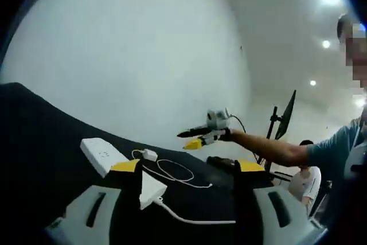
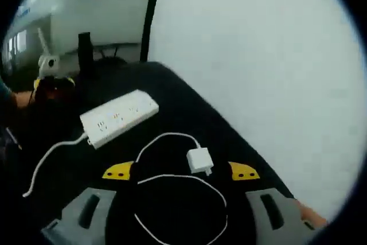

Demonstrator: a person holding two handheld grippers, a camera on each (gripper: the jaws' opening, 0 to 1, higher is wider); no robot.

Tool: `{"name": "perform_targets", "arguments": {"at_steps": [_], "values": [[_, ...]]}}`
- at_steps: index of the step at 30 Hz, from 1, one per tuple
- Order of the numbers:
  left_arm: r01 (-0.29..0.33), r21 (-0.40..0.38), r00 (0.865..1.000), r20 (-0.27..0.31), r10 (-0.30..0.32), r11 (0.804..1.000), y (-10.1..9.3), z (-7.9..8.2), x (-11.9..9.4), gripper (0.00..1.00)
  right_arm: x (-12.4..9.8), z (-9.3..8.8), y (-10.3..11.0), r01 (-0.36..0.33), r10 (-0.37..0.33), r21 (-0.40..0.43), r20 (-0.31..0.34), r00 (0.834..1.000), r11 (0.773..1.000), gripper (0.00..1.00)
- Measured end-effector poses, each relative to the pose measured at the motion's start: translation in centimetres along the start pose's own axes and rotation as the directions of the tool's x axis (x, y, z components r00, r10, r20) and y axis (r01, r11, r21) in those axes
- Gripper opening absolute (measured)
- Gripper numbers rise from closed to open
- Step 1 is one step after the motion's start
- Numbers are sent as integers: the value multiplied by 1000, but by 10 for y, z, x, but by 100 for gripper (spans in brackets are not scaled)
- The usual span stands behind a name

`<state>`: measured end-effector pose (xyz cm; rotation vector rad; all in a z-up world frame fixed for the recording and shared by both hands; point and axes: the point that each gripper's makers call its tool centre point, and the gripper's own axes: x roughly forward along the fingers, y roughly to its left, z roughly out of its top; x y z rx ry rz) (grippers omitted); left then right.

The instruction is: Connect the charging cable to the phone, plug the charger into the socket, and turn on the power strip switch to charge the phone.

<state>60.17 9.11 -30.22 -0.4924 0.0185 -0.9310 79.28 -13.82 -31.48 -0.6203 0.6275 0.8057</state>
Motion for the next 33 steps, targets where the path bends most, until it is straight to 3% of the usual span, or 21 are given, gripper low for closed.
{"name": "perform_targets", "arguments": {"at_steps": [2,4,5,6,8,16,20,24,26,29,32,33], "values": [[2,-15,1000,-14,-2,1000,5,-7,-2,58,17,2,-4,-5,3,-42,-43,999,999,59],[10,7,1000,-24,-9,1000,2,-2,-1,56,28,-3,-5,-20,16,-41,-98,995,999,58],[18,7,1000,2,-18,1000,2,2,0,54,34,-6,-9,-17,9,-54,-127,992,998,58],[28,-35,999,30,-27,999,3,5,1,54,43,-10,-17,-26,11,-90,-160,987,996,58],[23,-53,1000,6,-23,998,7,3,1,54,55,-22,-14,-45,23,-89,-232,973,995,57],[-9,-45,1000,-29,8,999,15,-5,0,53,103,-30,-11,-92,62,-95,-282,957,991,51],[-5,-43,999,-32,3,999,13,-7,1,52,114,-39,-27,-93,51,-112,-329,943,989,40],[-11,-45,999,-31,9,999,14,-8,1,50,111,-47,-14,-147,118,-64,-326,938,987,33],[-14,-45,999,-32,13,999,13,-9,1,50,112,-46,-11,-174,134,-105,-309,942,979,31],[-23,-44,999,-36,22,999,15,-11,1,48,112,-44,-19,-147,124,-54,-305,944,988,30],[-33,-44,999,-39,31,998,18,-12,-1,46,109,-35,-14,-138,135,1,-202,970,990,30],[-36,-48,999,-37,34,998,20,-10,-2,46,104,-29,-10,-143,145,29,-139,980,989,30]]}}
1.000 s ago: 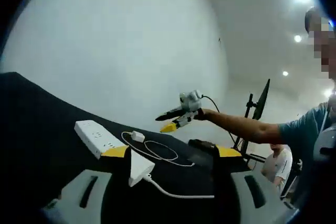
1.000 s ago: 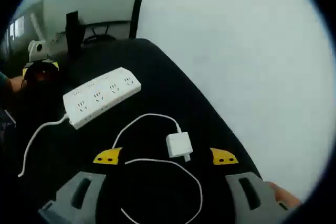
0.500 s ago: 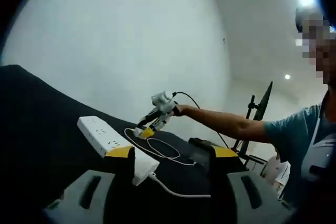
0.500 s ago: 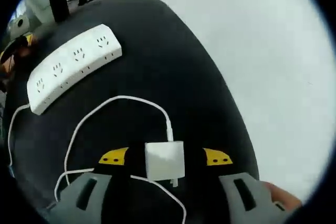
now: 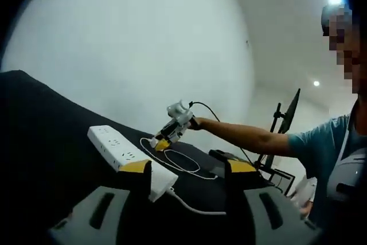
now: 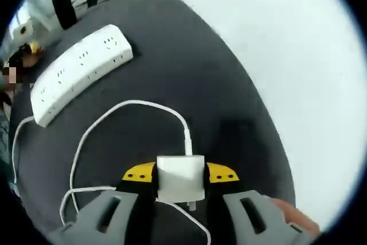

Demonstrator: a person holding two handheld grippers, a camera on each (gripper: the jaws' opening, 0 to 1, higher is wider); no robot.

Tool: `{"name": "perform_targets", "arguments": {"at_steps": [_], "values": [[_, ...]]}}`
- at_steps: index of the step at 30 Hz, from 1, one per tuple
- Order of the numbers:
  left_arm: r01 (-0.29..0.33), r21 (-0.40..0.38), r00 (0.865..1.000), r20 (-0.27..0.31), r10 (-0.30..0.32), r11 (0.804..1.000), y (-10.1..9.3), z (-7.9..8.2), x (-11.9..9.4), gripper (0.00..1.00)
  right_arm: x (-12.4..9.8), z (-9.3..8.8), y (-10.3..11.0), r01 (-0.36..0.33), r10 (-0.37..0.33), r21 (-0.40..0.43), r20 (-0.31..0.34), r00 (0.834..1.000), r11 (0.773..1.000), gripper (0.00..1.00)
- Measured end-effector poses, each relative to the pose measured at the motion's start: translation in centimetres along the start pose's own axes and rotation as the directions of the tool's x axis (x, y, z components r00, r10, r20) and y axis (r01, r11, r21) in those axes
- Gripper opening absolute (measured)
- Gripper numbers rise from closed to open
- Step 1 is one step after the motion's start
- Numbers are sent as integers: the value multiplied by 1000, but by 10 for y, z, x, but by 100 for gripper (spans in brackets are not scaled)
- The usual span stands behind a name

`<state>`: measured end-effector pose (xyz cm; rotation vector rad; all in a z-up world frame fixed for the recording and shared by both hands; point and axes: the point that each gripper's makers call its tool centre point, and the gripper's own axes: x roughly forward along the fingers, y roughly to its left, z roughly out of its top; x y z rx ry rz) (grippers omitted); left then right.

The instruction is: Connect the charging cable to the phone, plug the charger into the socket, and turn on the power strip switch to charge the phone.

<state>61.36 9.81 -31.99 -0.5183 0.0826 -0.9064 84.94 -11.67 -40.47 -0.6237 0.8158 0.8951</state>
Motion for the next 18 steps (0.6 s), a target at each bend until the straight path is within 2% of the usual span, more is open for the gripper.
{"name": "perform_targets", "arguments": {"at_steps": [1,2,3,5,6,8,9,11,12,14,15,17,18], "values": [[-1,-3,1000,2,1,1000,1,0,0,45,-4,6,5,3,-5,25,63,998,1000,30],[-4,-5,1000,5,4,1000,1,1,-1,45,-11,15,11,0,-7,47,148,989,999,30],[-7,-6,1000,6,7,1000,2,1,-1,45,-17,21,14,-5,-10,75,199,980,997,30],[-13,-9,1000,8,14,1000,4,2,-1,43,-31,39,27,-28,-17,127,340,940,992,30],[-15,-9,1000,10,15,1000,4,2,-2,43,-40,48,44,-60,-24,183,424,905,981,30],[-18,-19,1000,17,18,1000,8,5,-3,42,-51,57,52,-80,-45,225,501,865,971,30],[-20,-22,1000,20,20,1000,9,6,-3,42,-57,64,55,-97,-70,264,556,828,960,30],[-25,-27,999,24,26,999,10,7,-3,41,-63,66,62,-103,-105,316,576,811,943,30],[-28,-28,999,27,29,999,12,8,-4,41,-68,69,63,-91,-134,332,598,790,939,30],[-33,-32,999,37,34,999,14,10,-5,40,-79,75,64,-101,-188,394,628,755,913,30],[-41,-38,998,43,43,998,15,11,-6,41,-88,81,66,-122,-214,422,663,718,898,30],[-89,-24,995,34,90,996,23,9,-7,41,-98,84,65,-145,-271,487,682,680,861,30],[-127,-1,992,14,127,992,30,6,-7,41,-103,85,83,-143,-292,504,684,668,852,30]]}}
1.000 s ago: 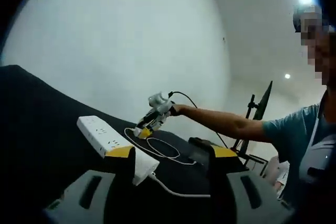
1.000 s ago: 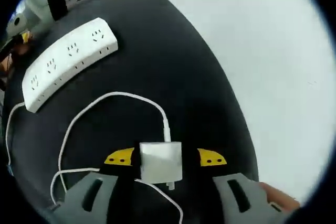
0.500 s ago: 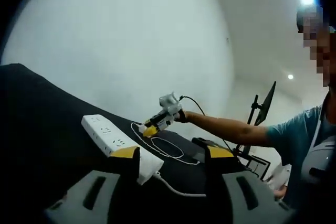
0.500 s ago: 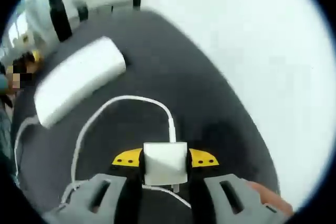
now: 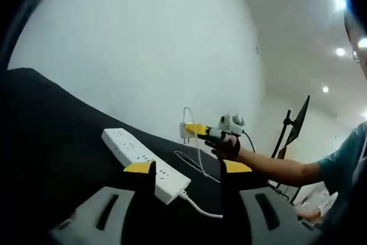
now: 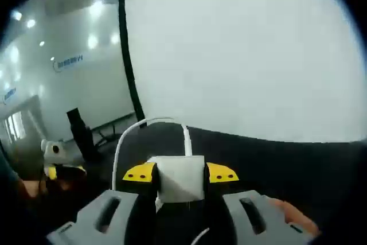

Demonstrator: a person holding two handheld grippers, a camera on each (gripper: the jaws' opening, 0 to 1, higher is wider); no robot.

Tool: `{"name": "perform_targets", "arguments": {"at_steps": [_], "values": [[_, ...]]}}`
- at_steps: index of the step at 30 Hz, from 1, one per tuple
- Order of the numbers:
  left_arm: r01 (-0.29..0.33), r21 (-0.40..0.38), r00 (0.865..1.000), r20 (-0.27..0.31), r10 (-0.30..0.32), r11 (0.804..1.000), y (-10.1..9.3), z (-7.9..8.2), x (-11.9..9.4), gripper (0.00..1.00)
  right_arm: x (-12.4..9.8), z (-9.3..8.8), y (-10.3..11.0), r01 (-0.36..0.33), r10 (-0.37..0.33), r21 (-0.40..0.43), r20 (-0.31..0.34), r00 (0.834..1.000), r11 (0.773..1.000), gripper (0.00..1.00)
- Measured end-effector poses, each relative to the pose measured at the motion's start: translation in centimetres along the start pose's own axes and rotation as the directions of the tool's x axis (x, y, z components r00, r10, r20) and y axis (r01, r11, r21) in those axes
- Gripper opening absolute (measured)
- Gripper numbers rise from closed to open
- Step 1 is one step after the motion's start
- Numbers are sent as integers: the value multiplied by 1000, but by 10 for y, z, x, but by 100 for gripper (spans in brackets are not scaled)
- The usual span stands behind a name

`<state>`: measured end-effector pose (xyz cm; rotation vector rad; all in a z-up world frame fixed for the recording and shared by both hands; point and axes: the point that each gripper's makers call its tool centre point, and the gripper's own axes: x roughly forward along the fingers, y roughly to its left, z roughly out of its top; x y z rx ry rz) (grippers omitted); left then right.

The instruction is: Connect the charging cable to the phone, plug the charger into the socket, and turn on the power strip switch to charge the phone.

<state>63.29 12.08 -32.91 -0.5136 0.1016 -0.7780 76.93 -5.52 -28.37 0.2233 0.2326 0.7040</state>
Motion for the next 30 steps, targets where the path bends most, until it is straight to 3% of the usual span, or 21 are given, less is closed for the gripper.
{"name": "perform_targets", "arguments": {"at_steps": [3,5,6,7,8,10,11,12,13,16,17,19,21,22,23,24,25,26,27,28,30], "values": [[-31,16,998,-60,32,999,7,-8,2,46,-10,10,8,67,-72,50,92,993,996,30],[-37,103,983,-177,54,994,11,-22,-2,48,-19,15,22,70,-85,100,153,985,992,30],[-57,165,966,-239,96,985,17,-25,-5,48,-23,18,28,81,-101,111,190,977,991,30],[-52,202,956,-274,107,978,17,-25,-7,47,-26,18,32,80,-103,118,202,974,990,30],[-7,219,940,-330,81,976,10,-27,-9,47,-28,18,37,89,-114,120,220,969,989,30],[61,219,897,-440,43,974,1,-34,-13,48,-29,14,46,94,-133,166,245,960,982,30],[99,232,837,-545,45,968,-3,-41,-19,51,-30,12,50,95,-137,173,253,958,980,30],[101,247,821,-568,59,964,-3,-42,-20,53,-29,12,49,107,-157,196,259,953,975,30],[123,290,790,-608,83,949,-4,-40,-19,53,-29,10,51,116,-167,198,267,949,973,30],[179,402,726,-670,156,898,-5,-32,-16,54,-29,6,55,149,-213,227,294,932,963,30],[211,399,700,-699,147,893,-11,-30,-14,53,-30,5,56,168,-237,233,311,920,958,30],[242,333,658,-746,98,911,-20,-23,-11,51,-30,2,59,181,-265,263,334,905,948,30],[247,256,640,-767,41,935,-37,-21,-15,52,-30,0,62,175,-275,289,356,893,941,30],[239,240,643,-765,32,941,-37,-12,-10,53,-28,-2,62,168,-289,327,370,883,930,30],[241,248,642,-766,38,938,-32,-4,-5,53,-27,-4,63,166,-294,337,374,880,927,30],[261,274,631,-774,50,926,-31,0,-6,52,-25,-9,65,172,-298,335,372,879,926,30],[270,310,620,-780,81,912,-27,1,-8,49,-23,-12,66,181,-308,339,372,875,923,30],[281,344,599,-792,116,896,-24,2,-12,43,-20,-17,62,192,-321,347,367,873,918,30],[277,358,597,-791,132,892,-22,2,-13,35,-19,-21,61,197,-333,366,360,871,910,30],[279,366,587,-797,144,888,-20,0,-15,31,-17,-28,60,205,-348,384,351,869,900,30],[292,353,573,-809,133,889,-19,-4,-18,34,-15,-35,60,209,-359,401,349,865,892,30]]}}
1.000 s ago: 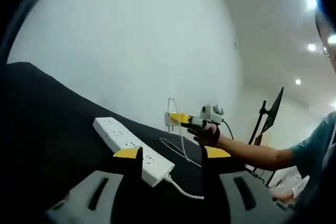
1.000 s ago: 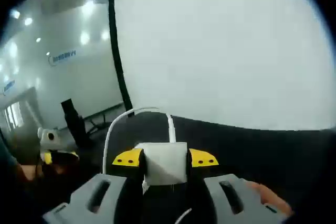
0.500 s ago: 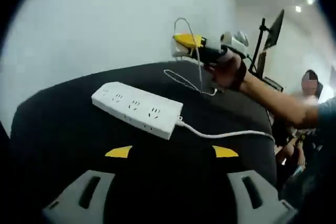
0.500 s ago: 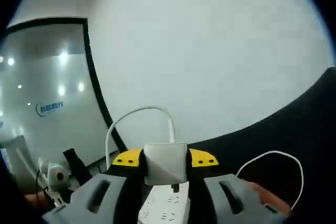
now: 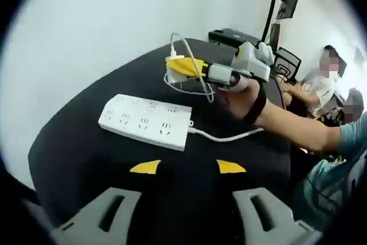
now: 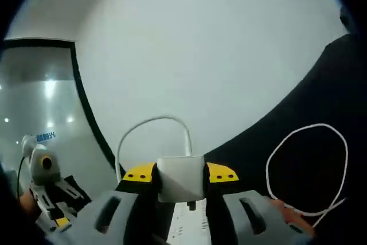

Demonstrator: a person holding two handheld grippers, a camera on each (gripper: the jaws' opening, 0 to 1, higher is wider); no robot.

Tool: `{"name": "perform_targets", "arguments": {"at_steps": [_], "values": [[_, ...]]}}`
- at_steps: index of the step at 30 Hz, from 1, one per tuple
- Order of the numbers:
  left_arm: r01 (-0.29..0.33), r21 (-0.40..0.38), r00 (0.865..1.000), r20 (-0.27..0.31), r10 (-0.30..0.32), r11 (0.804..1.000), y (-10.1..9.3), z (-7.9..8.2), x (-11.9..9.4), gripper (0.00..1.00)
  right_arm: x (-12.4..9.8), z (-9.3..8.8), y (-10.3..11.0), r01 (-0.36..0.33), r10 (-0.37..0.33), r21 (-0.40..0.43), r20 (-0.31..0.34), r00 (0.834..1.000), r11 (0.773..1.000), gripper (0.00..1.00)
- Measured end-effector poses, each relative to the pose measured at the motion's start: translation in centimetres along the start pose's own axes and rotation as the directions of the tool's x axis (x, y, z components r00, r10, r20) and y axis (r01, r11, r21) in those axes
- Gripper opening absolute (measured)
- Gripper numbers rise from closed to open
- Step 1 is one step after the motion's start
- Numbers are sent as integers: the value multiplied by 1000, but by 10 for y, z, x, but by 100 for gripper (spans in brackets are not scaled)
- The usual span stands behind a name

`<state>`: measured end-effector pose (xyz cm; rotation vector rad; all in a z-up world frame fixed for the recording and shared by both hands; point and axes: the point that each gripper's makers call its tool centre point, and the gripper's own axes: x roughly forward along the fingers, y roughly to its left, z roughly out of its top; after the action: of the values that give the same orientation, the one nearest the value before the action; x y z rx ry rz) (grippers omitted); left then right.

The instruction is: Connect the charging cable to the phone, plug the charger into the socket, and turn on the power strip switch to charge the phone.

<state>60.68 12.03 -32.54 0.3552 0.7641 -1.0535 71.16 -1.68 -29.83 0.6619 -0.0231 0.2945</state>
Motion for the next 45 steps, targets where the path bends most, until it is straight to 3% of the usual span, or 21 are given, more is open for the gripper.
{"name": "perform_targets", "arguments": {"at_steps": [4,8,10,16,18,22,27,32,36,42,45], "values": [[23,-6,1000,-21,-23,1000,-5,-9,5,46,3,-13,-4,26,-26,-17,-8,1000,1000,30],[41,10,994,-99,-40,999,-2,-24,11,53,8,-19,-11,55,-54,-15,16,998,998,30],[42,26,992,-117,-39,999,-10,-31,14,57,10,-21,-13,58,-58,-5,12,998,998,30],[44,44,993,-110,-38,998,-16,-31,14,56,6,-33,-17,112,-113,-30,-5,994,993,30],[42,45,993,-111,-37,998,-17,-30,15,56,6,-36,-20,122,-122,-2,-7,992,992,30],[46,44,994,-100,-41,998,-8,-23,15,55,7,-34,-23,137,-137,9,-4,991,991,30],[45,41,995,-92,-41,998,-11,-25,17,55,5,-35,-27,197,-197,3,1,980,980,30],[43,39,995,-88,-39,998,-8,-27,17,54,4,-37,-25,250,-250,-33,4,968,968,30],[35,39,996,-81,-32,999,0,-27,15,54,3,-37,-20,281,-281,-155,19,959,947,30],[33,41,997,-77,-30,999,1,-30,15,53,5,-38,-16,302,-298,-268,56,953,915,30],[28,46,997,-74,-24,999,0,-30,13,53,2,-38,-14,303,-297,-265,66,953,915,30]]}}
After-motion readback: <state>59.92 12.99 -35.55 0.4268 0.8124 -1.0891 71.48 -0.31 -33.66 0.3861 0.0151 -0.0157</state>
